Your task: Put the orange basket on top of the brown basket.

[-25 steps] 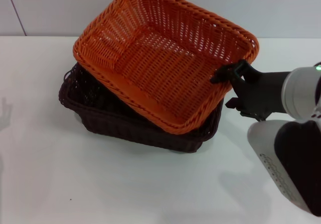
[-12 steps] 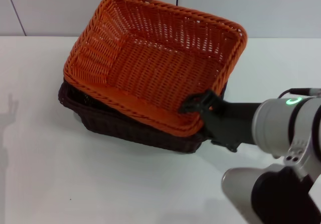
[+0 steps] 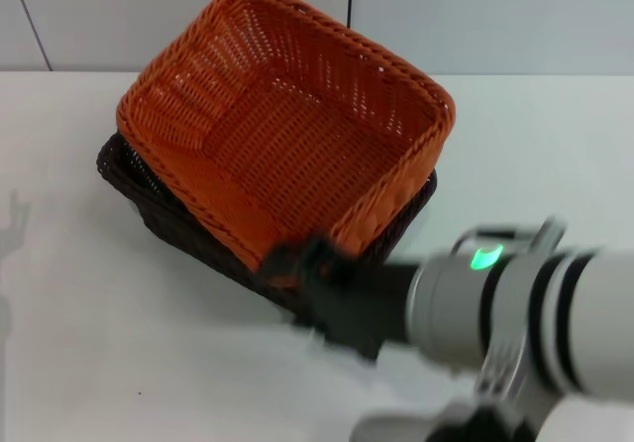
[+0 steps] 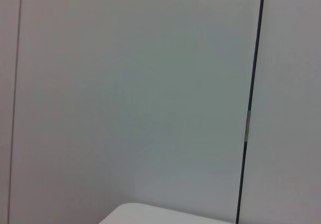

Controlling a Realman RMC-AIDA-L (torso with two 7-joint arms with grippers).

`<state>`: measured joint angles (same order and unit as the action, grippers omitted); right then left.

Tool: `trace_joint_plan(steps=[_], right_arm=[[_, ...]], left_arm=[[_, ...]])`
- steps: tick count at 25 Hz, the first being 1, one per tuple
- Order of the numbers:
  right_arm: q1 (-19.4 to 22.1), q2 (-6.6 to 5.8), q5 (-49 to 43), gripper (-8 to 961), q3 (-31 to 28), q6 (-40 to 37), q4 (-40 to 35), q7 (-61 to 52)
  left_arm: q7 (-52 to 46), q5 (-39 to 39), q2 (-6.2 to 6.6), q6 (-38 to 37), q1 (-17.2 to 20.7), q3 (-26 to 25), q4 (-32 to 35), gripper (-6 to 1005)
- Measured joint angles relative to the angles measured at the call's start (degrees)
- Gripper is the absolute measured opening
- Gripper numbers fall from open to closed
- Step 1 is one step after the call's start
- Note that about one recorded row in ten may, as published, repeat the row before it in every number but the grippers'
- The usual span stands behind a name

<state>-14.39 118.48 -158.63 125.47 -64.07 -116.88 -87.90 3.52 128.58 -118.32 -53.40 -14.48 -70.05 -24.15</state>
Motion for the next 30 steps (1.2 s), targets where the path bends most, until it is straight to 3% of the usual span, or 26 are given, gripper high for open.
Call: trace_joint_plan(steps=[6,9,12,14,17,20,25,27,28,30], right_arm=[[-0.21,0.0,0.5,548,4.37,-4.69,-0.27,-1.84],[0.48,0.29,0.56,548,4.5,0.31,0.93,-3.47],[0.61,0.5,0.36,548,2.61,15.11,6.0,-10.29],[0.57,0.76,0.5,548,0.03,29.45,10.66,-18.18],[1.03,0.92,1.47,548,-5.75,49.85,18.77,-37.38],[3.32,0.71,7.9,548,-13.21,64.99,26.4,-54.23],[10.14,0.43,23.46,548,-19.8,86.74,37.49,-64.64],[12.27,0.37,24.53,548,-19.74,96.46,42.76,-67.11],[13.47,0.48,24.65,548,-19.19,105.38,49.77,-69.51],[13.61,0.58,24.83,548,-19.0,109.52,53.34,-71.01]], left_arm=[[0.2,0.2,0.12,0.01,0.0,0.07,0.32,840],[0.13,0.25,0.12,-0.11,0.07,0.08,0.23,840],[0.1,0.28,0.12,-0.16,0.25,0.03,-0.01,840],[-0.03,0.28,0.11,-0.61,0.47,-0.13,-0.18,840],[-0.14,0.08,0.09,-1.95,0.83,-0.15,-0.32,840],[-0.2,0.06,0.01,-3.6,1.25,-0.12,-0.45,840],[-0.22,0.12,-0.01,-4.43,1.37,0.06,-0.24,840],[-0.22,0.14,-0.03,-4.65,1.38,0.07,-0.09,840],[-0.22,0.25,-0.05,-5.08,1.38,0.08,0.14,840],[-0.23,0.27,-0.04,-5.26,1.42,0.09,0.17,840]])
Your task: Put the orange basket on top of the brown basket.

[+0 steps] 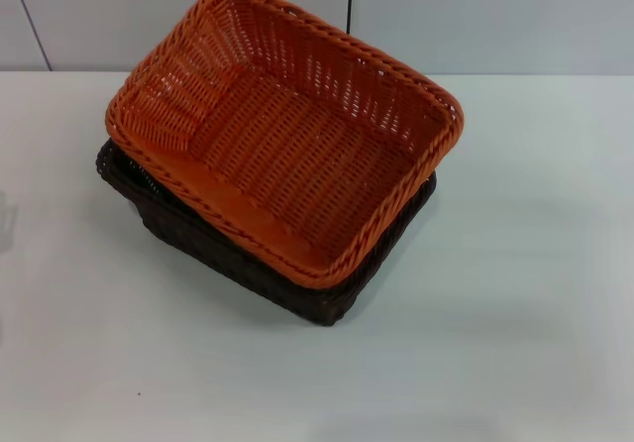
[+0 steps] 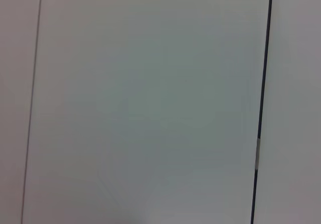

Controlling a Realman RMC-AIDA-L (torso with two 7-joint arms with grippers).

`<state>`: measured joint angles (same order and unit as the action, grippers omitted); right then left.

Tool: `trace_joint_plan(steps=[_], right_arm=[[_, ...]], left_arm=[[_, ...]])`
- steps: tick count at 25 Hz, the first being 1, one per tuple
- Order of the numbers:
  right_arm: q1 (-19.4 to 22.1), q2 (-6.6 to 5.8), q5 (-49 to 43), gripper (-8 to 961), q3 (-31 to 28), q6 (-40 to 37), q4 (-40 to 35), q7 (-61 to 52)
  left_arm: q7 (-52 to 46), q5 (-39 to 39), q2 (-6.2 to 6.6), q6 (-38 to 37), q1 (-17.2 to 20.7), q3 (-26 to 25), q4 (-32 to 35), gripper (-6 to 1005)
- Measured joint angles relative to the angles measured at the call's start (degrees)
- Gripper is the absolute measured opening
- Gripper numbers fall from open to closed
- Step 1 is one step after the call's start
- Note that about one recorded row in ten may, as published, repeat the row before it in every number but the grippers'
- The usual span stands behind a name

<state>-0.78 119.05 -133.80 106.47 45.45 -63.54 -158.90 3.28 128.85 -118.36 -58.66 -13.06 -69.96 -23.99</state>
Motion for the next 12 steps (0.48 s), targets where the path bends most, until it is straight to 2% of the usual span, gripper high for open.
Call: trace_joint_plan(steps=[2,4,12], right_arm=[[-0.54,0.08,1.48,548,0.27,6.44,7.63,-5.01],[-0.87,0.02,3.18,548,0.75,9.38,11.67,-8.8],[-1.65,0.09,4.18,548,2.62,17.14,16.97,-10.25]], left_arm=[[0.0,0.0,0.02,-0.07,0.02,0.0,0.01,840],[-0.01,0.01,0.03,-0.14,0.05,0.0,0.06,840],[-0.04,0.0,0.14,-0.14,-0.18,-0.15,0.15,840]])
